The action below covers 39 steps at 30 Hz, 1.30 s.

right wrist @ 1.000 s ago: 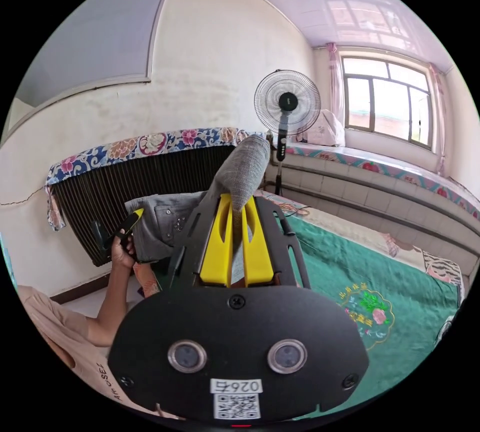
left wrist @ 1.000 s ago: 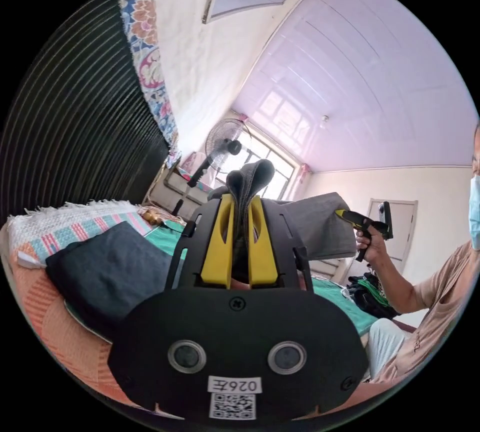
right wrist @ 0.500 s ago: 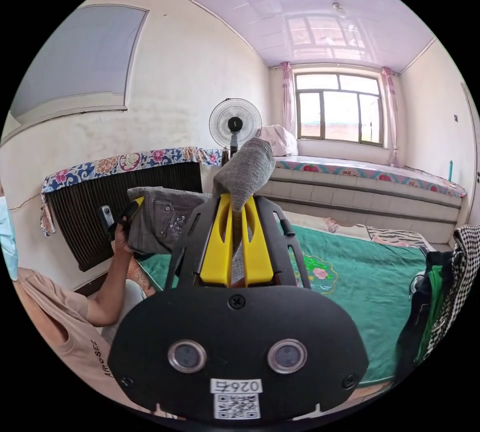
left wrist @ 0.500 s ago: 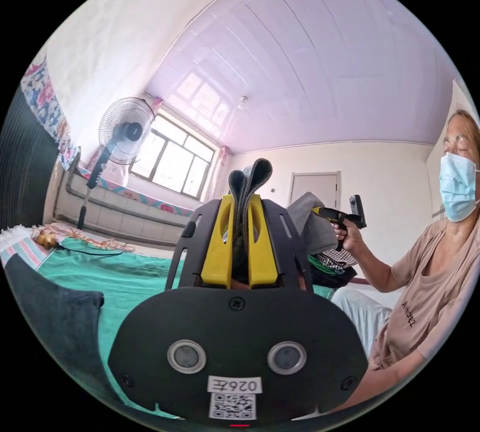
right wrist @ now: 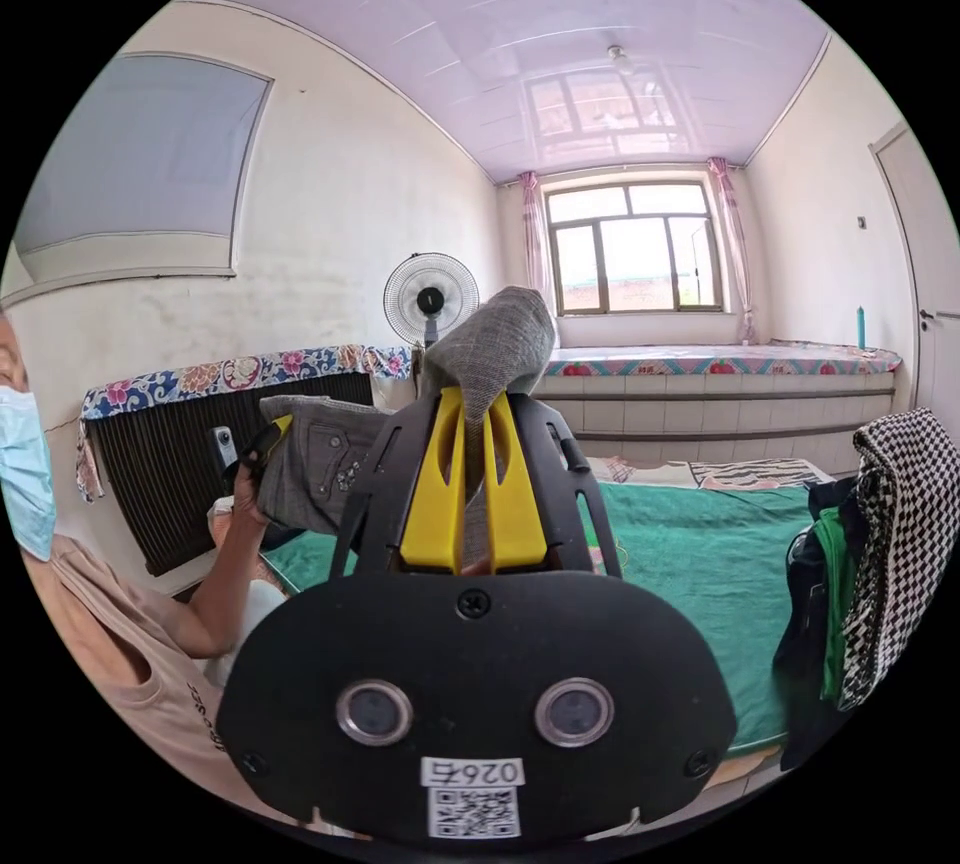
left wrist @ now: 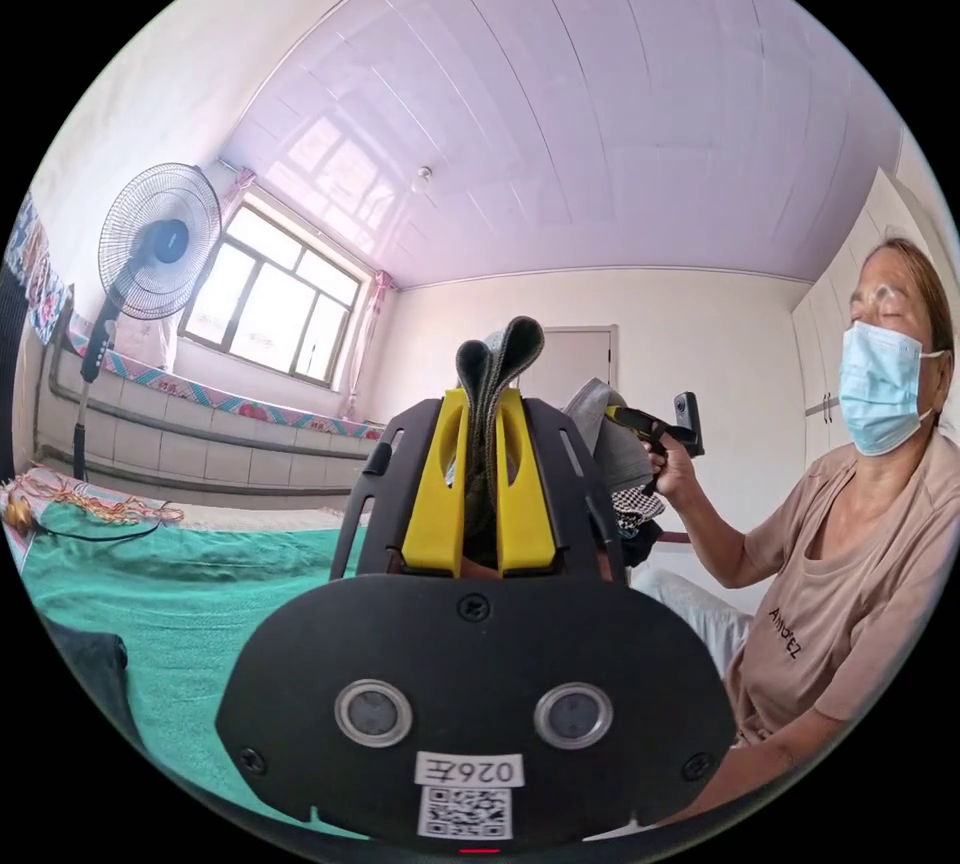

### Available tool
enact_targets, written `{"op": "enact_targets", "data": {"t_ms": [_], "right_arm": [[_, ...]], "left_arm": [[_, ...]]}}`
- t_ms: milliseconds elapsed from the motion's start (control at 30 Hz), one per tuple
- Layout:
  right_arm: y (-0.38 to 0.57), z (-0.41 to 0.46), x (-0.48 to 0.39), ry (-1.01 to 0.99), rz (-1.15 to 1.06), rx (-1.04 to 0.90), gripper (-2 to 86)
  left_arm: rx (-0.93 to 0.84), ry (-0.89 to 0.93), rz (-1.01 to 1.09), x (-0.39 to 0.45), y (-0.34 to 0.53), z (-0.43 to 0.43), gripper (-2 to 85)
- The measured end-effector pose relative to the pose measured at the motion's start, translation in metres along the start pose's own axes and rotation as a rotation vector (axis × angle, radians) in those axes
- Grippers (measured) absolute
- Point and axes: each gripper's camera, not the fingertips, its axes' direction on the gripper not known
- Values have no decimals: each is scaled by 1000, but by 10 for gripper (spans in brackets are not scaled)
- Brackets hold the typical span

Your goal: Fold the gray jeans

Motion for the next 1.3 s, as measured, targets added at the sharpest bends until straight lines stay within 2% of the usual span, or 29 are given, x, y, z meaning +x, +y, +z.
{"op": "enact_targets", "data": {"t_ms": [200, 333, 500, 667, 933, 1133, 1300], "right_arm": [[-22, 7, 32, -3, 8, 1, -14], [-19, 40, 47, -14, -3, -68, -14], [12, 113, 65, -100, -47, -320, -12], [-13, 120, 106, -180, 55, -372, -12], [-68, 95, 148, -233, 190, -374, -12], [-119, 74, 141, -235, 177, -335, -13], [-180, 30, 129, -219, 93, -204, -13]], "left_arm": [[-141, -3, 31, -12, -9, 50, 46], [-230, -15, -5, -47, 32, 80, 46], [-384, -6, -307, -122, 119, 109, 46], [-297, -27, -465, -166, 141, 90, 46], [-307, -41, -454, -170, 143, 79, 47], [-305, -56, -358, -151, 120, 64, 46], [-240, -43, -230, -125, 87, 41, 45]]}}
